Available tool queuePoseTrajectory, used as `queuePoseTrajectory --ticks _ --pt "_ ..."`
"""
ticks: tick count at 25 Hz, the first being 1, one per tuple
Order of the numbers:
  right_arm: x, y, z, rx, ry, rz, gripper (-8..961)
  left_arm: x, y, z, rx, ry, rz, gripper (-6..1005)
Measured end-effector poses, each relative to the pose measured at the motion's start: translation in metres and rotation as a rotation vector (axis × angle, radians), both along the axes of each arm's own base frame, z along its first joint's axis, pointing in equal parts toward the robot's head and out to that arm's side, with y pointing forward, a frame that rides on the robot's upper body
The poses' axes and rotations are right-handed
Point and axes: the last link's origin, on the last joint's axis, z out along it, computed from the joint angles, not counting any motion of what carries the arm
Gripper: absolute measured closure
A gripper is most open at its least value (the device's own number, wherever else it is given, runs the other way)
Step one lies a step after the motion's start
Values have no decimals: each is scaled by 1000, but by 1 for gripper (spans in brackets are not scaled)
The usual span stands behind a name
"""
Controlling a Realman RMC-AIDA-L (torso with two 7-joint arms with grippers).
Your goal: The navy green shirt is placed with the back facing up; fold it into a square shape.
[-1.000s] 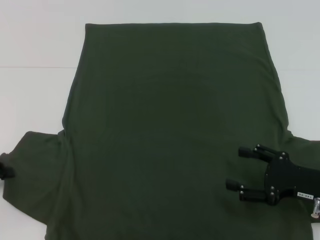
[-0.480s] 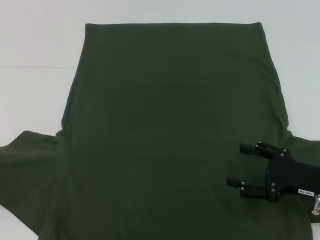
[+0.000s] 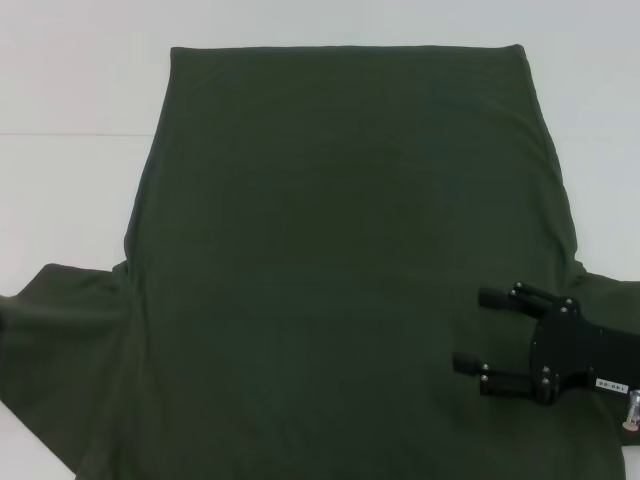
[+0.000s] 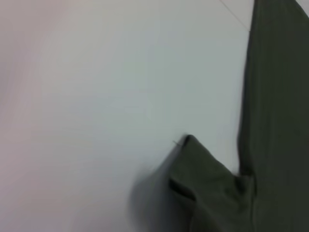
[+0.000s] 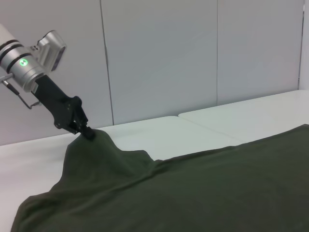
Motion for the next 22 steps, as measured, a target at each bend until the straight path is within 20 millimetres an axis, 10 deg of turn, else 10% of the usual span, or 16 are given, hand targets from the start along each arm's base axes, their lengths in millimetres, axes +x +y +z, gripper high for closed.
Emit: queuePoseTrajectory --ticks 9,22 --pt "-2 0 -1 -11 4 9 18 49 27 -4 -56 -117 -117 995" --pt "-3 -4 -2 -20 26 9 19 100 46 -71 -137 -313 -236 987"
